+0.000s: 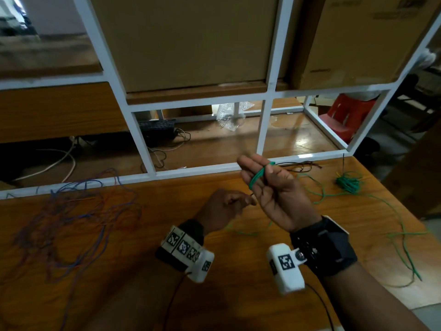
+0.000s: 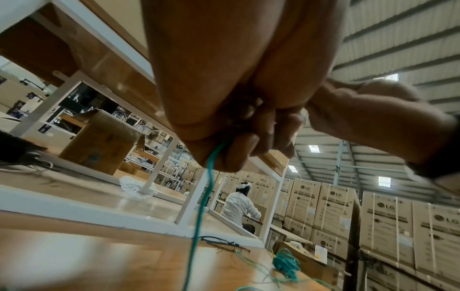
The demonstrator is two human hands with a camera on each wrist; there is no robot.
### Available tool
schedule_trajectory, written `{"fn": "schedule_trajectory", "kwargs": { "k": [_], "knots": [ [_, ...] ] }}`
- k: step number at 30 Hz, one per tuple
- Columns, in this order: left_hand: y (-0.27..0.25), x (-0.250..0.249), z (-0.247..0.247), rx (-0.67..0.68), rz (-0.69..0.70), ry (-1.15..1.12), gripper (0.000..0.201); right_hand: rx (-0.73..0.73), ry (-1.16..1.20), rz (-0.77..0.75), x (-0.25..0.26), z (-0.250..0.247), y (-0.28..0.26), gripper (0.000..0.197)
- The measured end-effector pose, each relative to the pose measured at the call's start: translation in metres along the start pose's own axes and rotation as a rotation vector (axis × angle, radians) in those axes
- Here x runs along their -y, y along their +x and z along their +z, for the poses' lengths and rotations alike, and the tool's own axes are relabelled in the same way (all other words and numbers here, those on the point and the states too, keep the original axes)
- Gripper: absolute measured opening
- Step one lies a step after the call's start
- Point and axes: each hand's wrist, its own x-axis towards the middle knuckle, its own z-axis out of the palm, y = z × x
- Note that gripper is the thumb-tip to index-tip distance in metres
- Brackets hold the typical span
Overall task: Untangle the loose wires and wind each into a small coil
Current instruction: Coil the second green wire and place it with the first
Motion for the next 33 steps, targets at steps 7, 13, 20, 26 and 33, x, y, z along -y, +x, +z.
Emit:
{"fn": "schedule_trajectory", "kwargs": {
  "k": [7, 13, 20, 26, 33],
  "knots": [
    [-0.023, 0.017, -0.003, -0.012, -0.022, 0.442, 0.017, -0.115, -1.49, -0.029, -0.025, -0.053, 0.002, 0.022],
    [-0.035, 0.012, -0.044, -0.041, -0.107, 0.504, 0.015, -0.039, -1.688, 0.24, -0.025, -0.064, -0.009, 0.024],
    [-0.016, -0.025, -0.072, -0.126, 0.094, 0.597, 0.012, 0.133, -1.258, 0.57, -0.033, -0.037, -0.021, 0.034],
    [0.012, -0.024, -0.074, -0.104, 0.179, 0.387, 0.004, 0.203, -0.645, 0.554, -0.03, -0.007, -0.022, 0.036],
    [0.013, 0.001, -0.05, -0.175, 0.086, 0.1, 0.01, 0.129, -0.269, 0.37, -0.01, 0.006, -0.007, 0.023]
  ]
}}
